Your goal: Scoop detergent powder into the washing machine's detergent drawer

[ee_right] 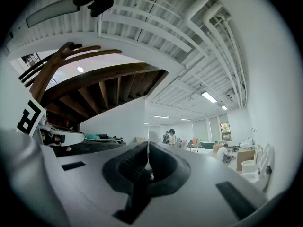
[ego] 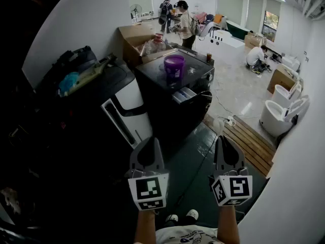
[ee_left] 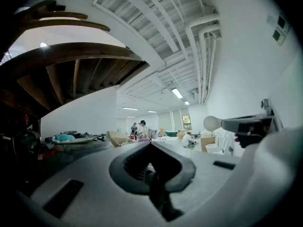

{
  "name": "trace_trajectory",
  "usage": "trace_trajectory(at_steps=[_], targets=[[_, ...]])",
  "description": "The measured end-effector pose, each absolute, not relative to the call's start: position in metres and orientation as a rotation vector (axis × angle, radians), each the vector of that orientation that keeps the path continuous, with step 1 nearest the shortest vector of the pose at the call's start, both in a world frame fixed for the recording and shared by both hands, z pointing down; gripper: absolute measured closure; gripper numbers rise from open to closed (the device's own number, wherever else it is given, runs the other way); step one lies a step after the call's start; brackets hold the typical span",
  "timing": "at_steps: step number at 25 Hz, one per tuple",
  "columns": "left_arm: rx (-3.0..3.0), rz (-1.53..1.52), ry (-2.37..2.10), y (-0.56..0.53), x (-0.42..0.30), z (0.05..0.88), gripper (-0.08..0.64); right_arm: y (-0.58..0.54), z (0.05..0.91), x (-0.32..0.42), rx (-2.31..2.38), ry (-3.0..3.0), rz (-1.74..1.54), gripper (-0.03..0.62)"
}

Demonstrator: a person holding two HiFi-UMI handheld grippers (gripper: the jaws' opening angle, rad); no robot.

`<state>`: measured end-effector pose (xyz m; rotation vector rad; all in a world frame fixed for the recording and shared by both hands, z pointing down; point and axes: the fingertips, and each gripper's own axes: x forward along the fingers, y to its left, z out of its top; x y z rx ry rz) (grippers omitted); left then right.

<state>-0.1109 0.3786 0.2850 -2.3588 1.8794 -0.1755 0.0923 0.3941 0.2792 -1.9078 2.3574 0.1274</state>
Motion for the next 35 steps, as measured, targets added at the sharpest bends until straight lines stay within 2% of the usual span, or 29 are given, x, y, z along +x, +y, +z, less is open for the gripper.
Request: trace_trajectory(at_steps=[35], targets=[[-2.322,-0.277,1.973,0.348,-0.058,0.309,0.557,0.347,0.306,0.153,-1.807,2.375,-0.024,0.572]])
